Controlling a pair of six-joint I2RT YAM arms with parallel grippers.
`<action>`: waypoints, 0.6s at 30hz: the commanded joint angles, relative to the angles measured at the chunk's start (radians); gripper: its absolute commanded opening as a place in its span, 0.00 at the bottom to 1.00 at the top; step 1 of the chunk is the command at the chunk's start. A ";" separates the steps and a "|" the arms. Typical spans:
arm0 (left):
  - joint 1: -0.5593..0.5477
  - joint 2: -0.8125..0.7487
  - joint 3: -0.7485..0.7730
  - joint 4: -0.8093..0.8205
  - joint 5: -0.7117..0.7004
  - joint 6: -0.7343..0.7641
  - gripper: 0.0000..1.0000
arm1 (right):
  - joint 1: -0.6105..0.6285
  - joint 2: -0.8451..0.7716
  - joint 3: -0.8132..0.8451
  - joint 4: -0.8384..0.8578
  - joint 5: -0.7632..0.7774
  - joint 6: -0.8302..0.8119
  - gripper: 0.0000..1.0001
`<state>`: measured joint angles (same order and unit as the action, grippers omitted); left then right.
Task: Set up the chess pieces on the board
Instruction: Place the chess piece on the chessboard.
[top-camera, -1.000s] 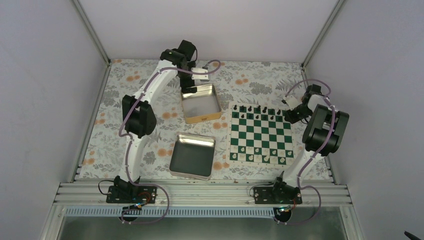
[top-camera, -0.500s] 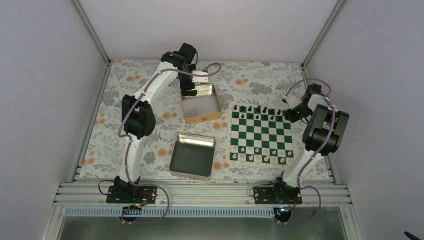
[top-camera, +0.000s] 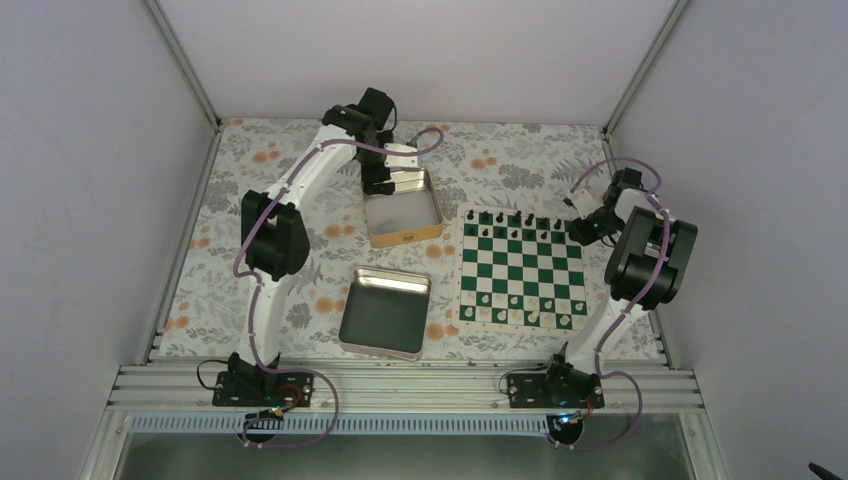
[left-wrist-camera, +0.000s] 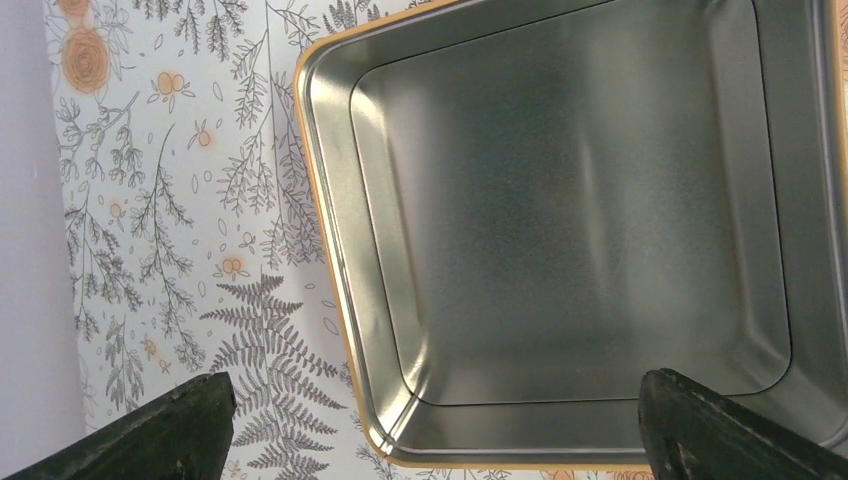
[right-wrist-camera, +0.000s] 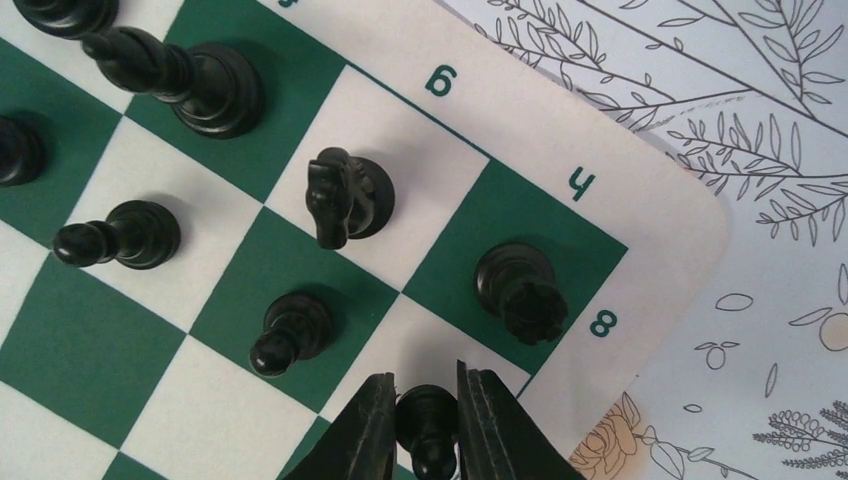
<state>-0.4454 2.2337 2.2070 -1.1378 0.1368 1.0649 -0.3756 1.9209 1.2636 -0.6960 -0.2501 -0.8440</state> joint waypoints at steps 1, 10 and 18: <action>-0.003 -0.055 -0.014 0.009 0.021 0.004 1.00 | -0.014 -0.015 0.000 0.008 -0.023 0.000 0.17; -0.003 -0.078 -0.048 0.016 0.024 0.005 1.00 | -0.016 -0.041 -0.008 0.001 -0.029 -0.002 0.25; -0.004 -0.117 -0.097 0.032 0.020 0.002 1.00 | -0.025 -0.084 -0.006 -0.033 -0.021 -0.009 0.27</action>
<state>-0.4458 2.1761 2.1300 -1.1179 0.1425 1.0649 -0.3820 1.9034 1.2613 -0.6998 -0.2531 -0.8444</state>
